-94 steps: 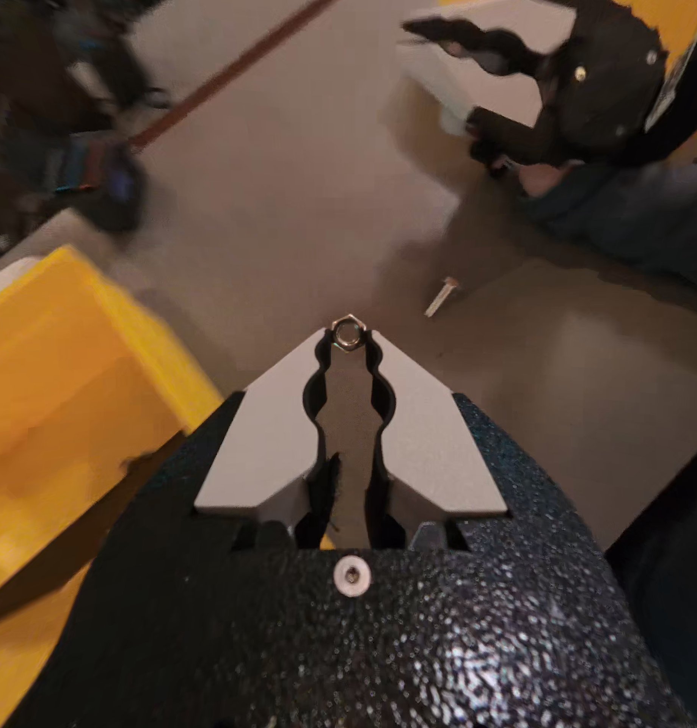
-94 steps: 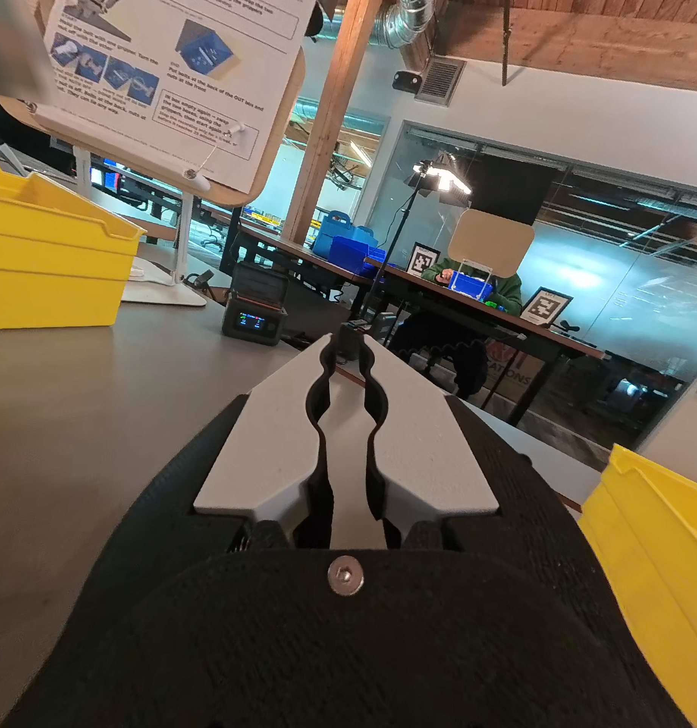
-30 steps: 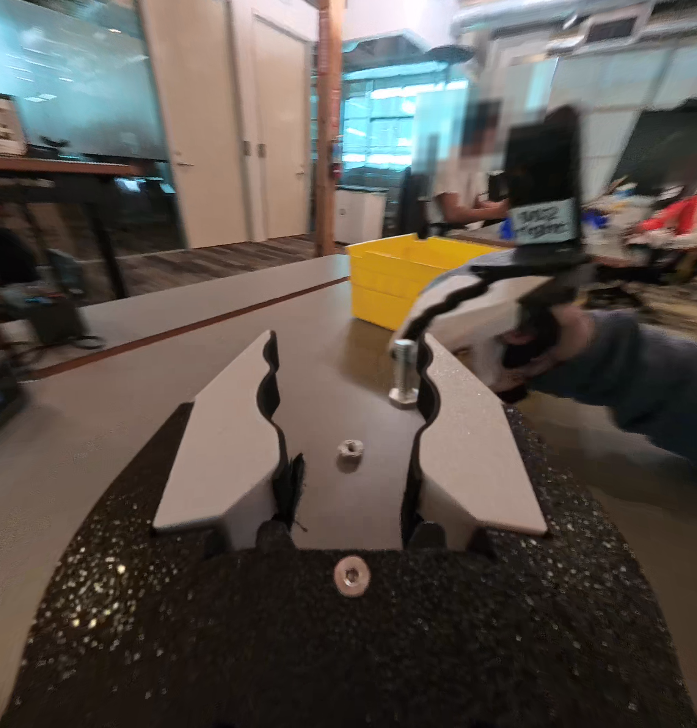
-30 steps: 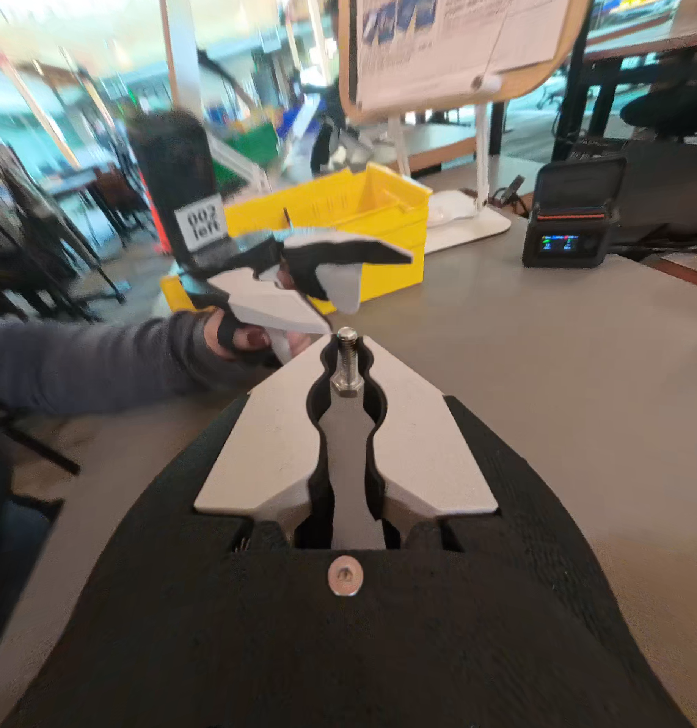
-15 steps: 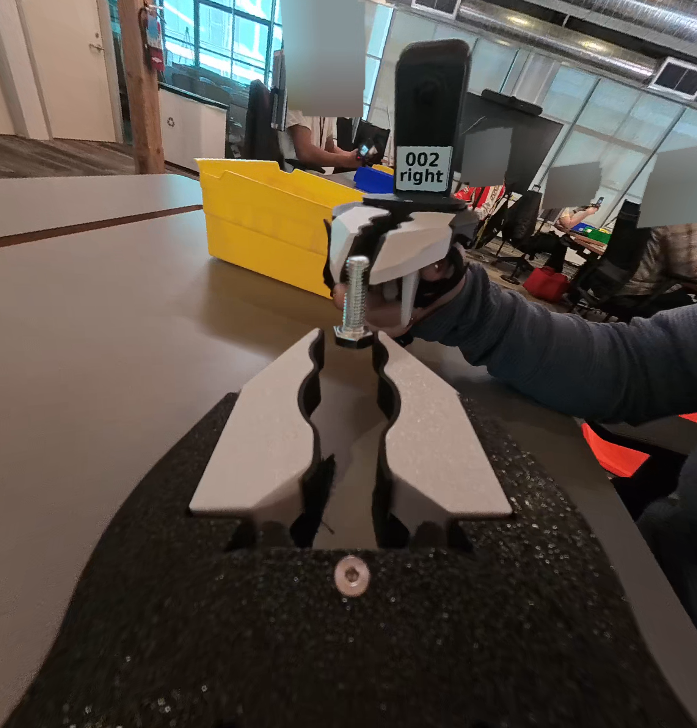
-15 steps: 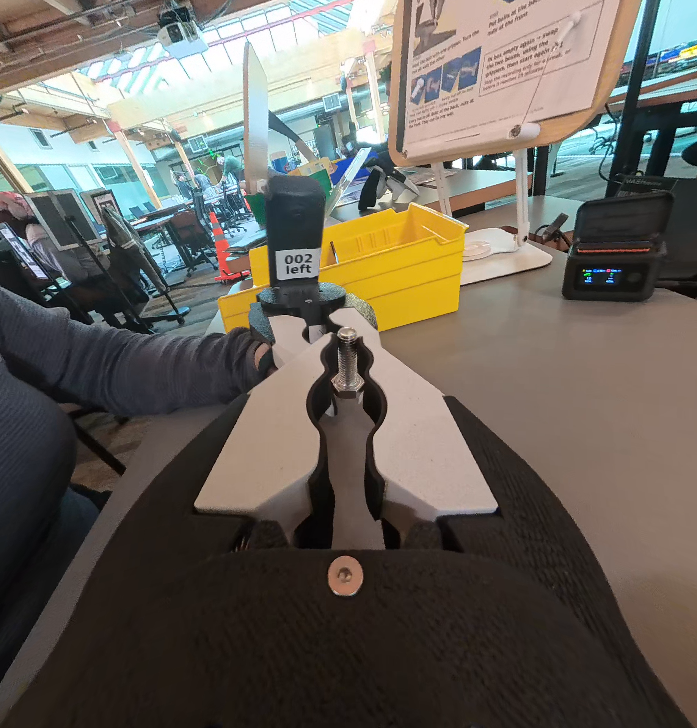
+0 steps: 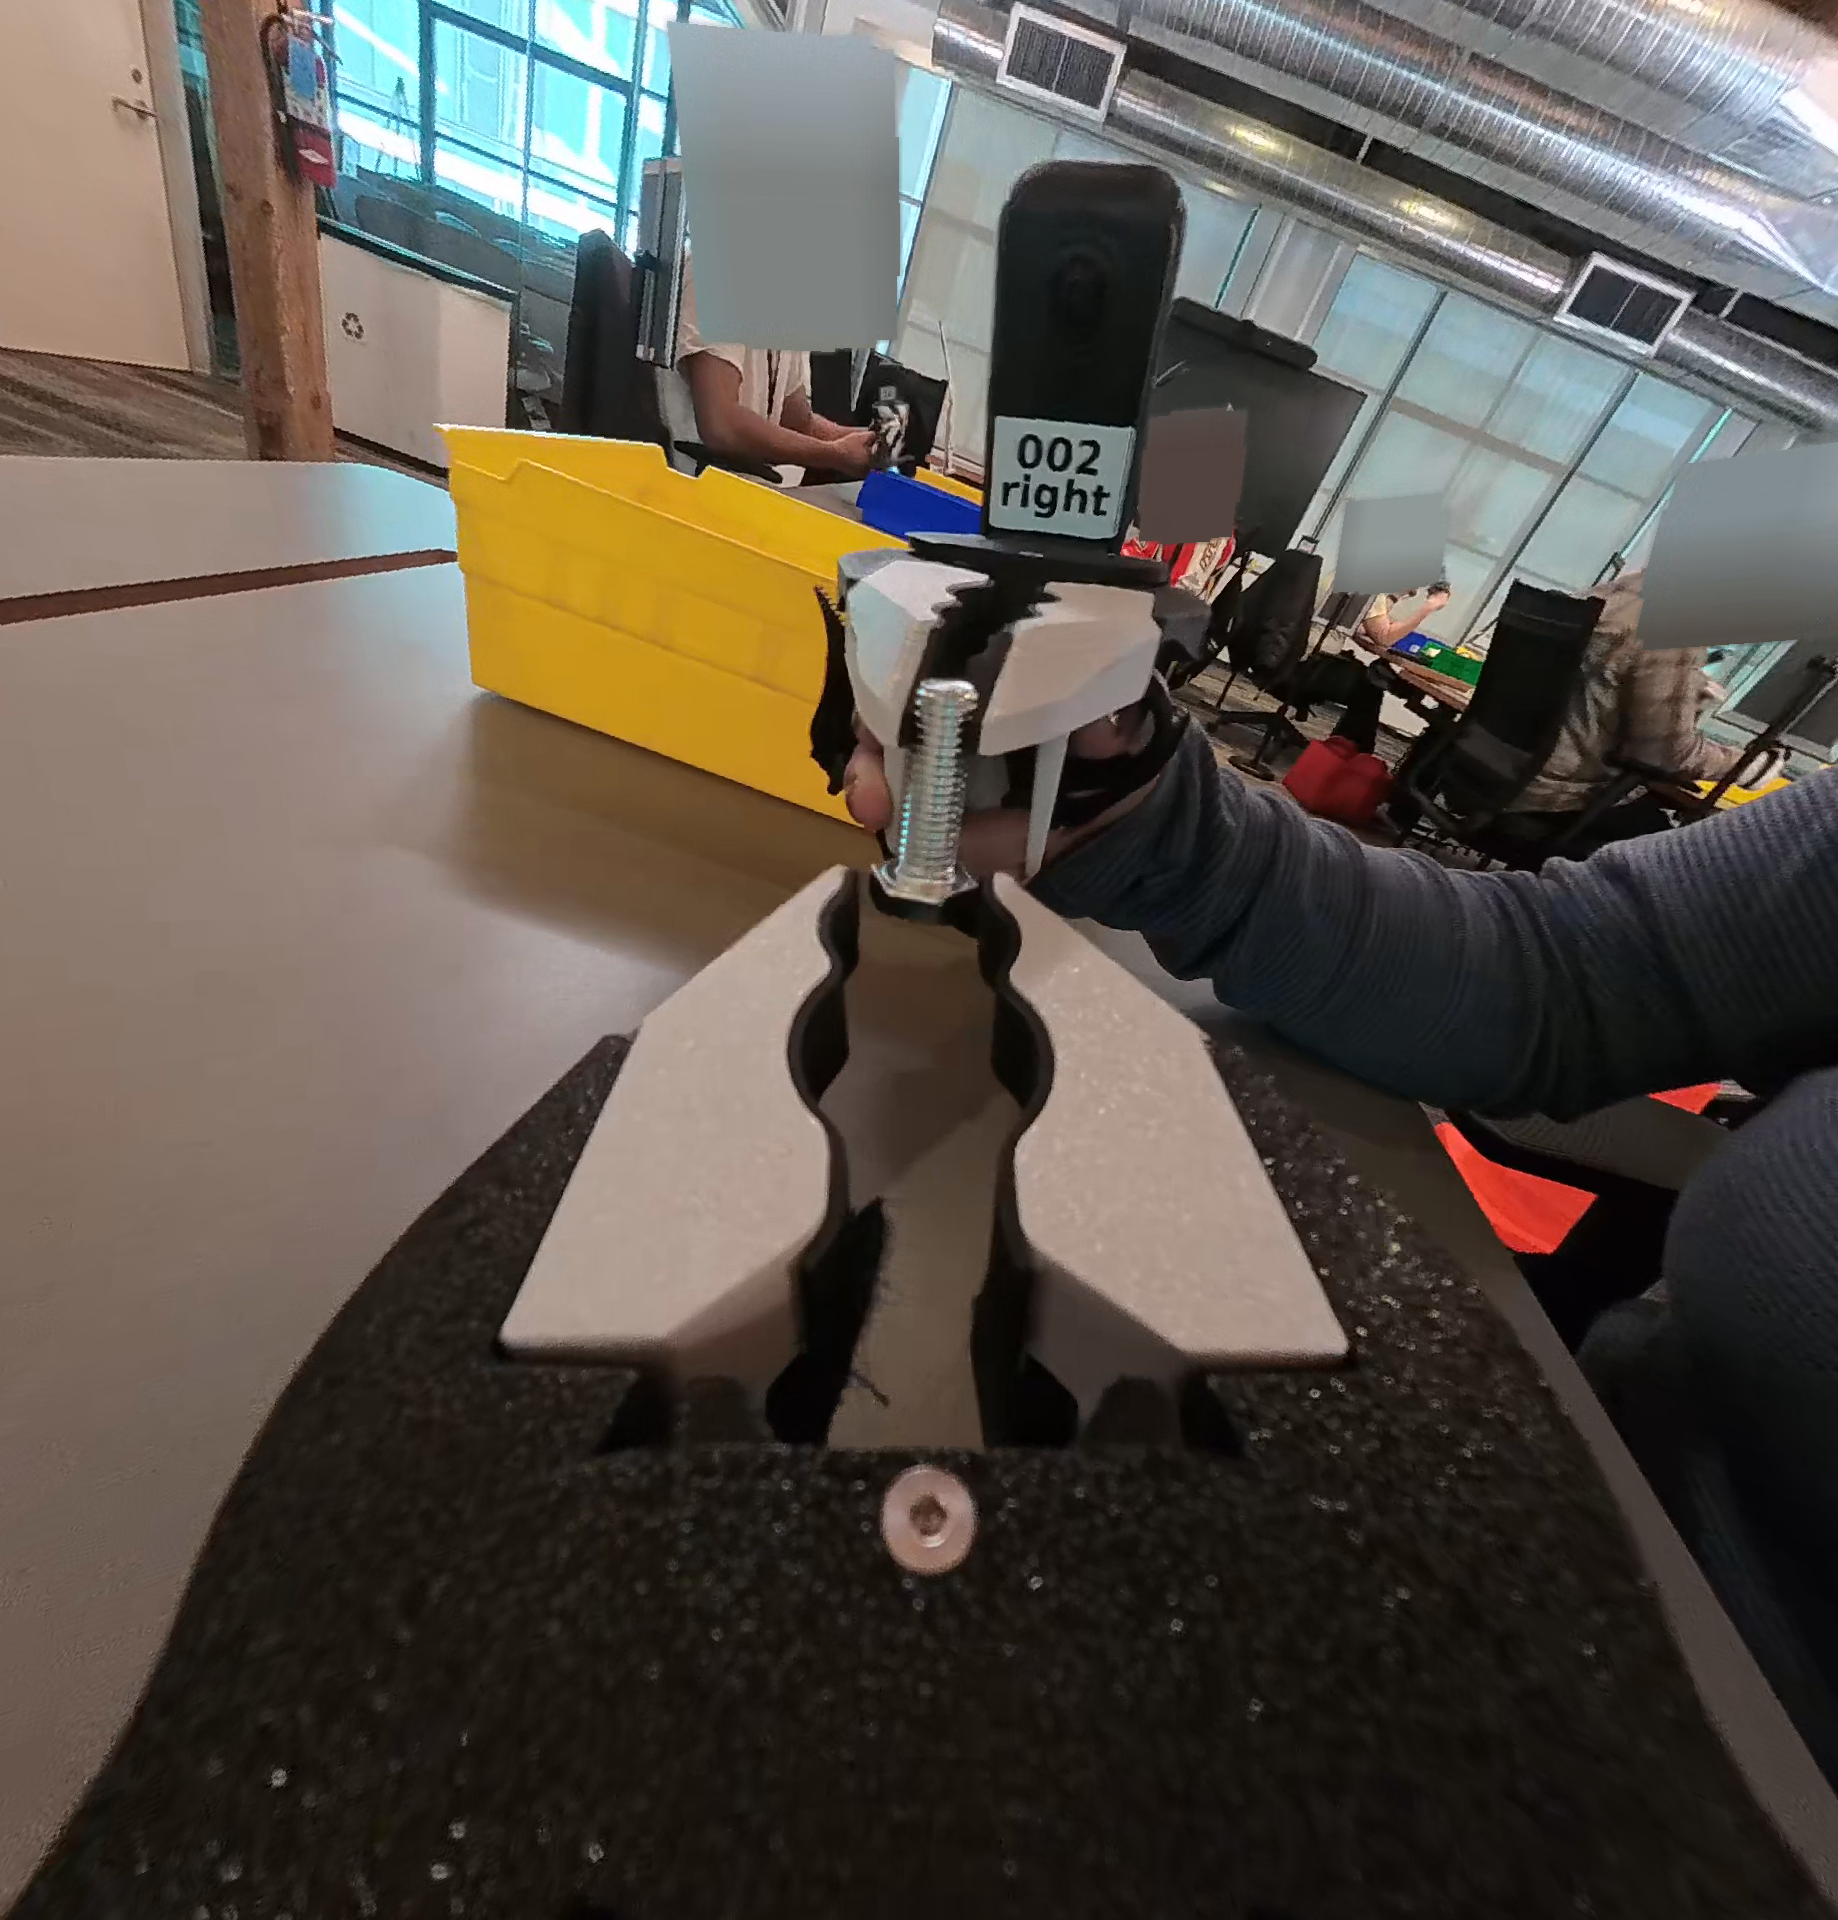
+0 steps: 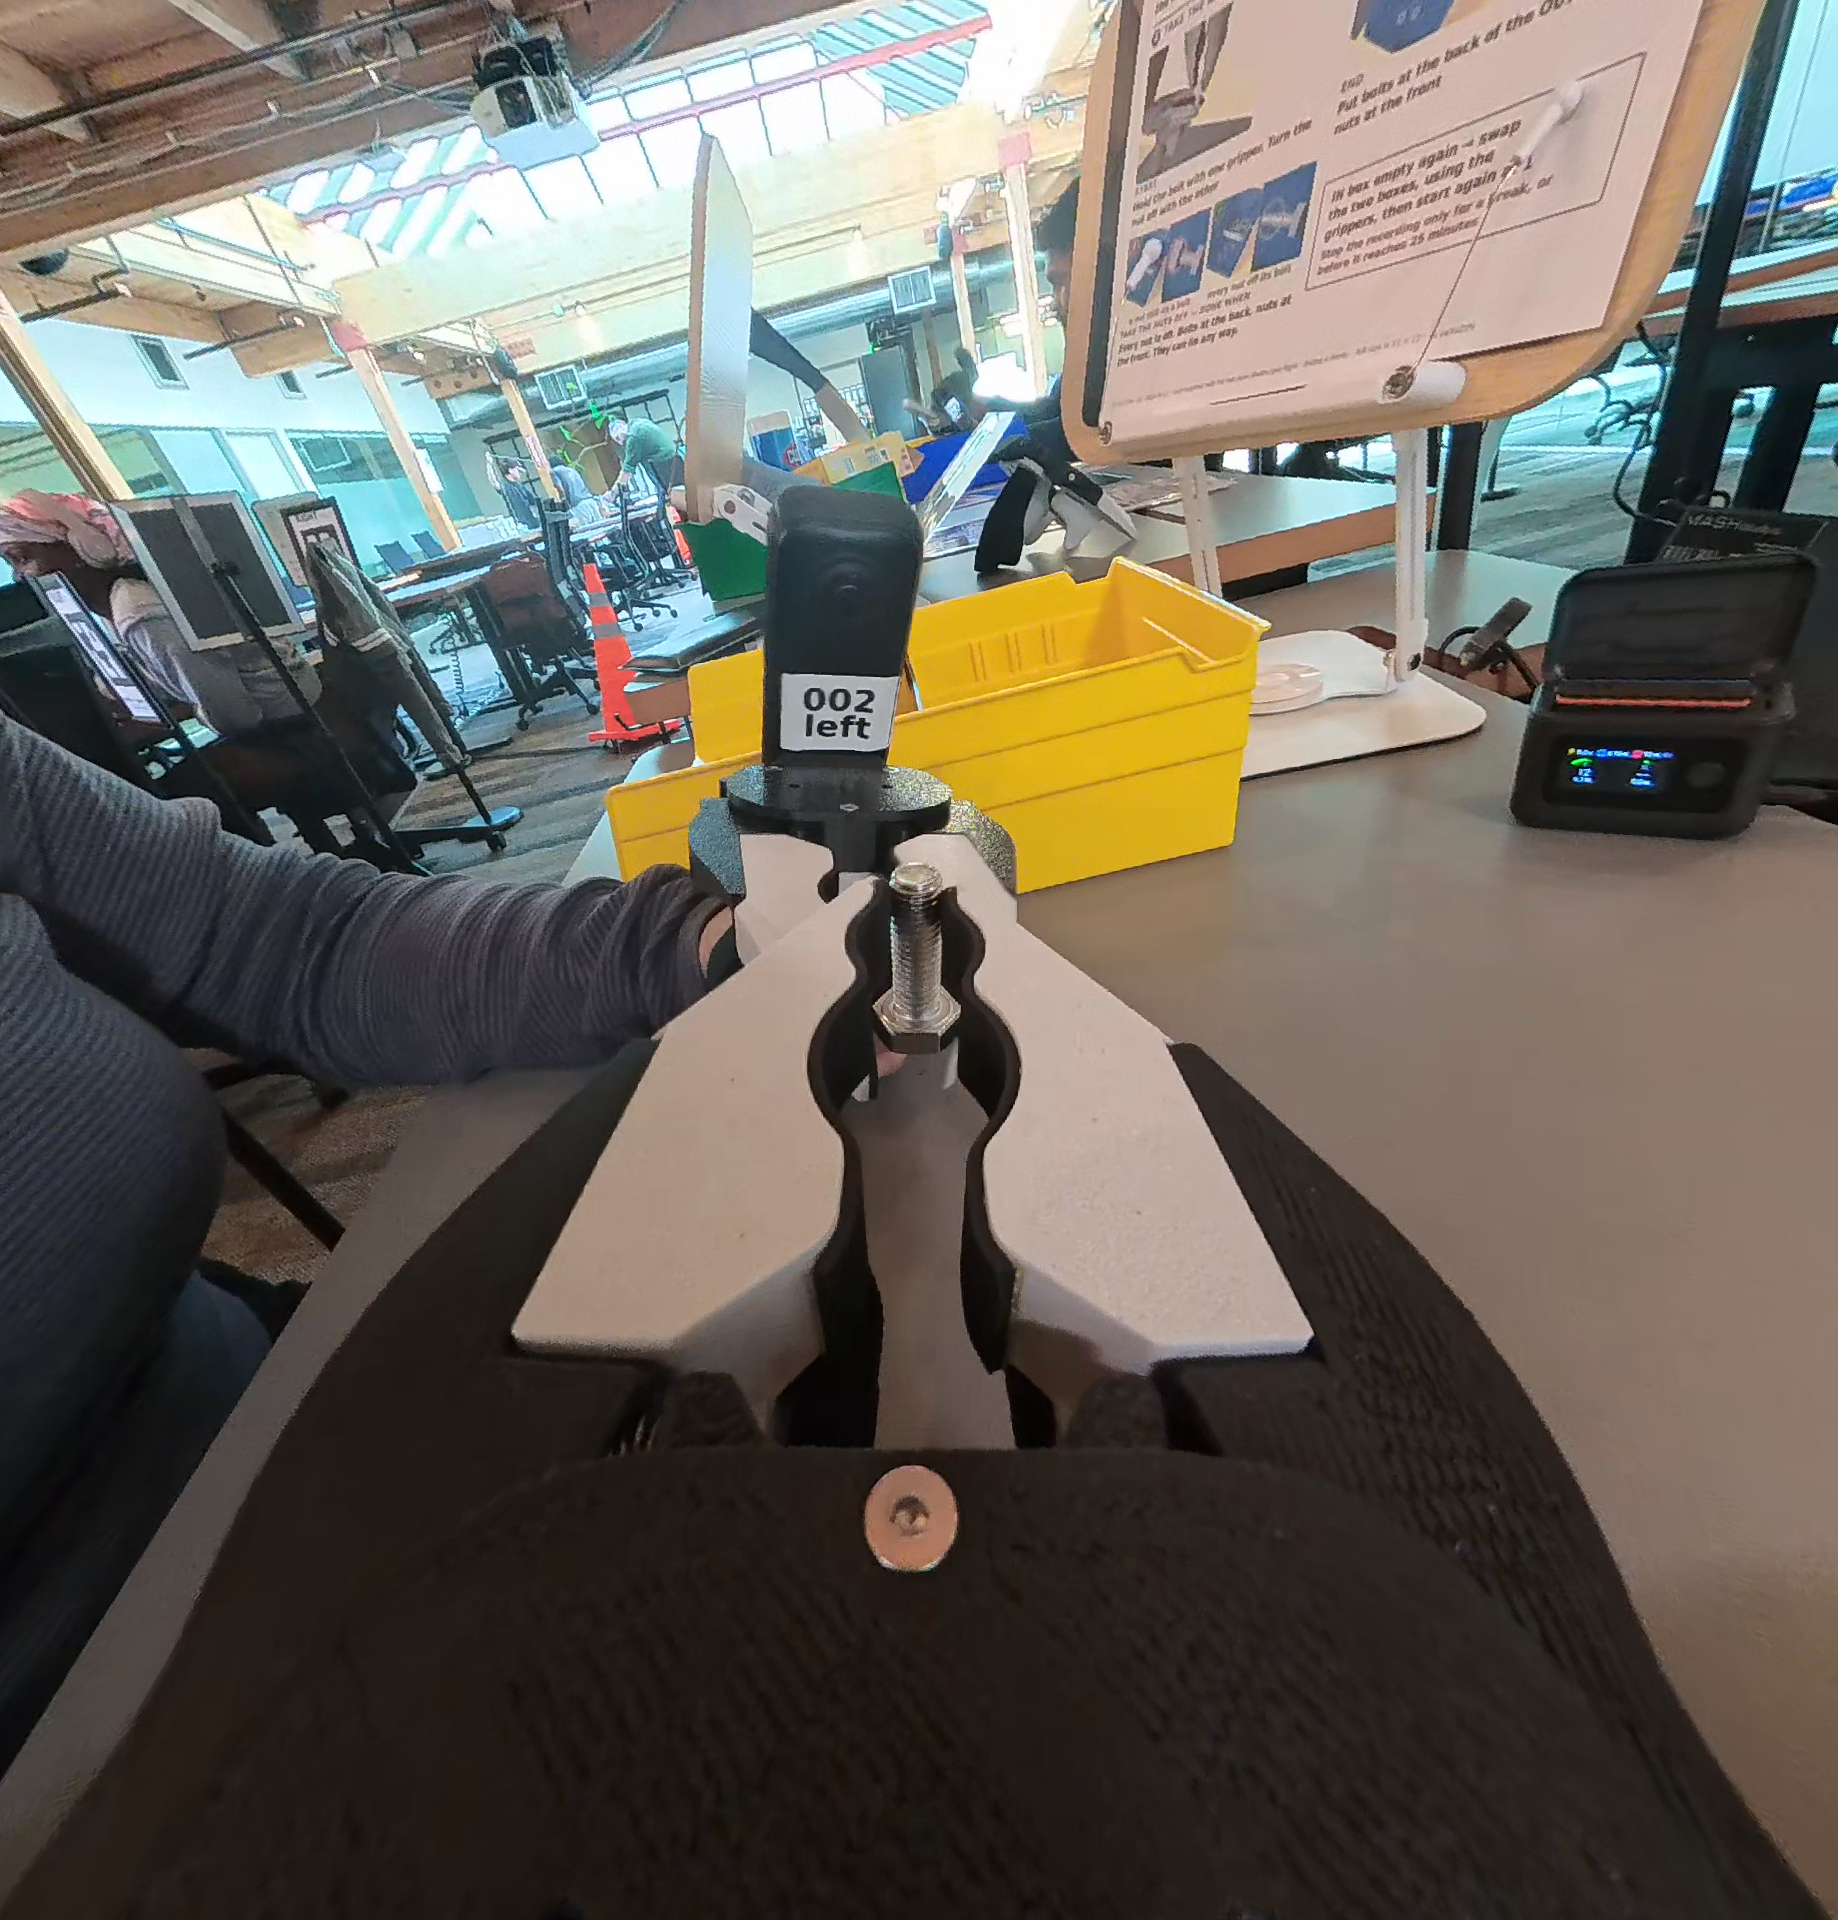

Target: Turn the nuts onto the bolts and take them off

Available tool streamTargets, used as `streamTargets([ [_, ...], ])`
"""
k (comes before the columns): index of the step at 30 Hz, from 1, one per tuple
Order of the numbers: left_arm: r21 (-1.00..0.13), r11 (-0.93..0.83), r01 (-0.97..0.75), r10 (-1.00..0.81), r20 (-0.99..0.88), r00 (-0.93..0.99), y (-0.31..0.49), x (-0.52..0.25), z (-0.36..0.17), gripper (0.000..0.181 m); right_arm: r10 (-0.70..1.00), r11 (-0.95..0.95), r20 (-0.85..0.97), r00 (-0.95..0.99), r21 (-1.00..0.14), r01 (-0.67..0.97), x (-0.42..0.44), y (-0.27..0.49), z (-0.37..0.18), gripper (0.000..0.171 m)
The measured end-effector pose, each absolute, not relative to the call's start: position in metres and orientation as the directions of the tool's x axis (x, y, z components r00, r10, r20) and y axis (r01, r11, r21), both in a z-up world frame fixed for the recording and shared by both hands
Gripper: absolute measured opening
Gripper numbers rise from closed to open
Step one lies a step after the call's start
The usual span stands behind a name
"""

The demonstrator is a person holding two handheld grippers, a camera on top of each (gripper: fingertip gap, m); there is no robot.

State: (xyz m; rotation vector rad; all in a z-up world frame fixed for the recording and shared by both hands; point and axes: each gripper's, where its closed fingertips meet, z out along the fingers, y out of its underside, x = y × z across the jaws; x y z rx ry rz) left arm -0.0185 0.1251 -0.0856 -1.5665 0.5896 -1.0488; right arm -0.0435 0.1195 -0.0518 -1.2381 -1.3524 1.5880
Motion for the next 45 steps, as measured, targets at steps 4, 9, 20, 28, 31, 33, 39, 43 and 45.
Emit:
streamTargets([
  [4, -0.956, -0.251, 0.154, -0.816, 0.295, 0.497, 0.126, -0.019, -0.085, 0.019, 0.937, -0.193, -0.203, -0.285, -0.979, 0.062, -0.044, 0.12, -0.051, 0.007],
  [9, -0.974, -0.184, 0.13, -0.796, 0.225, 0.562, 0.13, -0.021, -0.084, 0.017, 0.947, -0.179, -0.185, -0.262, -0.983, 0.048, -0.045, 0.121, -0.049, 0.007],
  [20, -0.994, -0.067, 0.091, -0.58, 0.112, 0.807, 0.154, -0.066, -0.08, 0.016, 0.967, 0.193, 0.222, 0.121, -0.957, 0.217, -0.039, 0.175, -0.076, 0.015],
  [28, -0.998, -0.011, 0.067, -0.582, 0.06, 0.811, 0.151, -0.065, -0.076, 0.016, 0.997, 0.02, 0.061, 0.048, -0.798, 0.602, -0.054, 0.166, -0.165, 0.028],
  [31, -0.997, -0.008, 0.078, -0.608, 0.066, 0.791, 0.149, -0.06, -0.075, 0.016, 0.998, -0.014, 0.033, 0.062, -0.776, 0.63, -0.056, 0.166, -0.17, 0.025],
  [33, -0.997, -0.009, 0.08, -0.623, 0.068, 0.779, 0.147, -0.056, -0.074, 0.015, 0.996, -0.016, 0.046, 0.076, -0.75, 0.662, -0.055, 0.169, -0.177, 0.022],
  [39, -0.989, -0.05, 0.138, -0.676, 0.135, 0.724, 0.143, -0.045, -0.075, 0.016, 0.98, 0.014, 0.133, 0.145, -0.784, 0.62, -0.056, 0.189, -0.158, 0.017],
  [43, -0.985, -0.031, 0.172, -0.714, 0.142, 0.685, 0.137, -0.034, -0.069, 0.015, 0.989, 0.027, 0.083, 0.126, -0.92, 0.39, -0.05, 0.194, -0.073, 0.017],
  [45, -0.984, -0.053, 0.168, -0.725, 0.154, 0.671, 0.137, -0.03, -0.072, 0.016, 0.997, 0.071, 0.06, -0.046, -0.948, 0.311, -0.046, 0.17, -0.037, 0.017],
])
